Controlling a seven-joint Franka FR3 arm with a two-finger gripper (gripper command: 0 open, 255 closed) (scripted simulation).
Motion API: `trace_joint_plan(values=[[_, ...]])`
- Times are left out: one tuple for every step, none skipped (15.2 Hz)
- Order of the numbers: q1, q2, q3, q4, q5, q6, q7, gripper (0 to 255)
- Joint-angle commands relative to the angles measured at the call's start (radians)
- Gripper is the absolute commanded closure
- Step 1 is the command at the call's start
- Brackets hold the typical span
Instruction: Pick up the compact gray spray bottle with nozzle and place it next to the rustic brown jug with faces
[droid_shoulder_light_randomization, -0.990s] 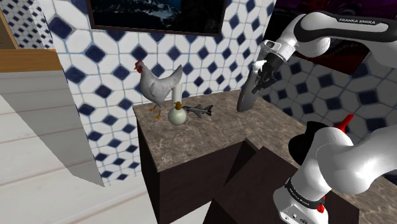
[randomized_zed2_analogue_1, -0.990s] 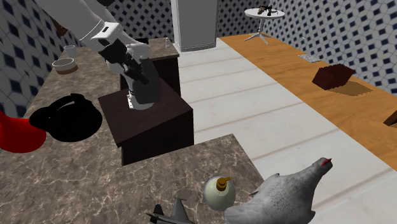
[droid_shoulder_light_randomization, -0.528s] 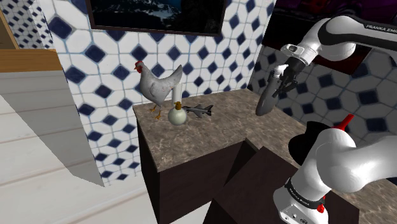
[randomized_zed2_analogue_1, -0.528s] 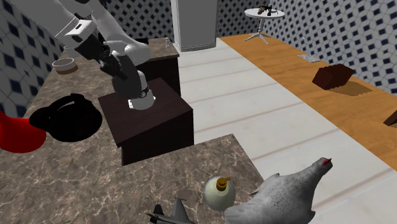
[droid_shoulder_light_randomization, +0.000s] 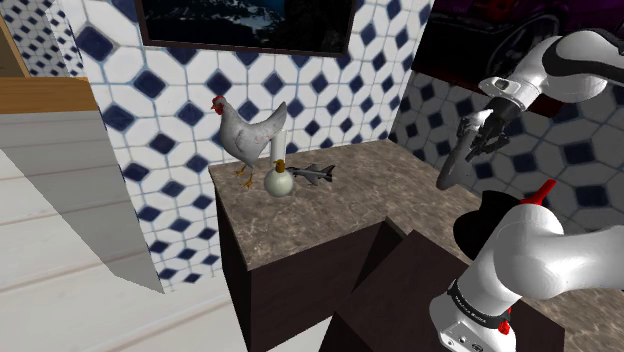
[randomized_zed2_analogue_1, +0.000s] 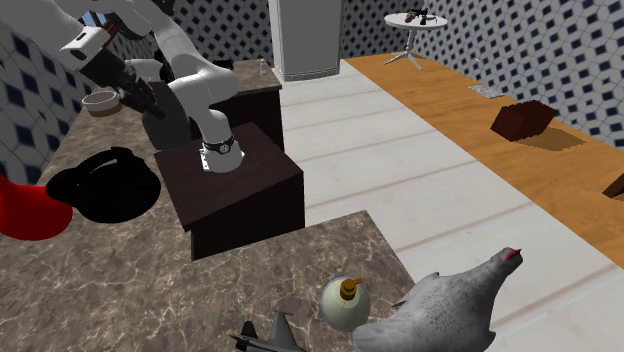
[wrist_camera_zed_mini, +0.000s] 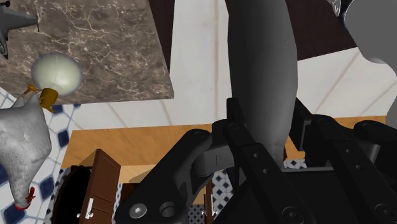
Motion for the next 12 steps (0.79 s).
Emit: trace_joint_plan(values=[[-0.022,-0.019,-0.024,0.023,-0.030,-0.048,-0.031,255],[-0.033,-0.028,-0.037,0.035,-0.046,-0.071,-0.047,255],[-0.044,-0.037,-0.051,0.048,-0.062,-0.095,-0.064,255],[-0.053,-0.044,-0.064,0.062,-0.078,-0.117,-0.081,255],[-0.061,-0.051,-0.078,0.077,-0.094,-0.140,-0.099,255],[-0.068,-0.057,-0.092,0.093,-0.111,-0.162,-0.117,255],[-0.074,-0.062,-0.106,0.110,-0.127,-0.184,-0.135,255],[-0.080,-0.066,-0.121,0.129,-0.144,-0.205,-0.154,255],[-0.084,-0.069,-0.135,0.148,-0.161,-0.226,-0.173,255],[-0.087,-0.072,-0.150,0.169,-0.177,-0.246,-0.192,255],[-0.089,-0.074,-0.165,0.191,-0.194,-0.267,-0.212,255],[-0.090,-0.076,-0.180,0.213,-0.211,-0.287,-0.232,255]])
